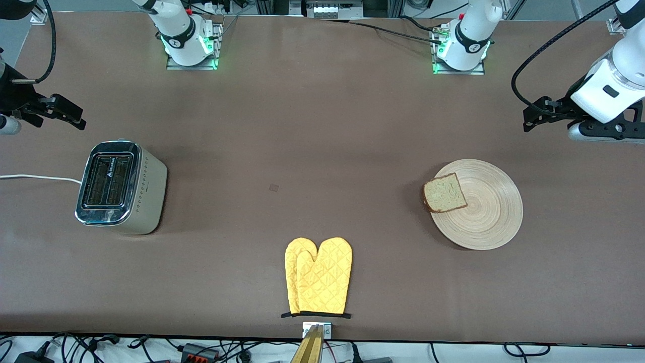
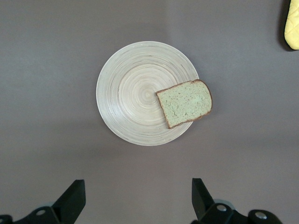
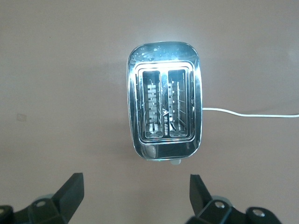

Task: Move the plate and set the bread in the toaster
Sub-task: 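Lower the left gripper toward the rim of the wooden plate, then close the left gripper on the plate rim, then slide the plate with the left gripper toward the table middle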

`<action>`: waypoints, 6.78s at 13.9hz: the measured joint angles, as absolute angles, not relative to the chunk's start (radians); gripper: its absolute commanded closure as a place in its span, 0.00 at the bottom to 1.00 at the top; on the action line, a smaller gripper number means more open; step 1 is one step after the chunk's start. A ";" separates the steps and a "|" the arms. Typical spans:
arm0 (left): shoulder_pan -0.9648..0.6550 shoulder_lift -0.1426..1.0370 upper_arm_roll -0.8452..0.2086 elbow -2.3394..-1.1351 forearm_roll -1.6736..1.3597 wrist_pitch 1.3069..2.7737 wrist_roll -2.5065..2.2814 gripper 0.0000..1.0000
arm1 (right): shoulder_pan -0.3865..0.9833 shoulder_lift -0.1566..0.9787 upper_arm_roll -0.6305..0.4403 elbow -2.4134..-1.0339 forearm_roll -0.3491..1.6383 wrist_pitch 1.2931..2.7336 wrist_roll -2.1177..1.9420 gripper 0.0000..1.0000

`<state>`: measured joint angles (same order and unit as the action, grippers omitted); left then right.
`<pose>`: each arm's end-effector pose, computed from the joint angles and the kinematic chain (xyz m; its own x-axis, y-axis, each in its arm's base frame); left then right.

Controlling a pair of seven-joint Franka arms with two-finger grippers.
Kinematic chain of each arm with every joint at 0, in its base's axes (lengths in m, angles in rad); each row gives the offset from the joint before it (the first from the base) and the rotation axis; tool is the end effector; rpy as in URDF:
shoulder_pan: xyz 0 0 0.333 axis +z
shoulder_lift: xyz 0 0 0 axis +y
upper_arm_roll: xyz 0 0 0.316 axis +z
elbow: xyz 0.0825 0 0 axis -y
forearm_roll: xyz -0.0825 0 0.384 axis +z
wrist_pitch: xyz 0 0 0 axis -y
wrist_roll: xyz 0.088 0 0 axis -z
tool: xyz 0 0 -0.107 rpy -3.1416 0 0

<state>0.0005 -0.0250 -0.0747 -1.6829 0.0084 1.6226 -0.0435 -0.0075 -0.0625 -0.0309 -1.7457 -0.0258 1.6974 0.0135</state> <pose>0.5470 -0.0403 0.5897 0.9989 -0.0310 -0.0349 -0.0314 -0.9994 -0.0118 0.5424 -0.0238 0.5867 0.9987 -0.0486 0.0145 -0.0489 -0.9985 0.0235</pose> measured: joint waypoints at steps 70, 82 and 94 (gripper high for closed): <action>0.549 0.961 -0.087 -1.426 -0.807 1.547 0.881 0.99 | 0.002 -0.110 -0.035 -1.802 0.024 1.754 0.012 0.00; 0.397 0.854 -0.424 -1.609 -0.900 1.894 0.677 0.99 | 0.001 -0.085 -0.037 -1.784 0.010 1.725 0.008 0.00; 0.380 0.851 -0.769 -1.928 -1.115 2.480 0.754 0.99 | 0.003 -0.043 -0.032 -1.784 0.010 1.718 0.003 0.00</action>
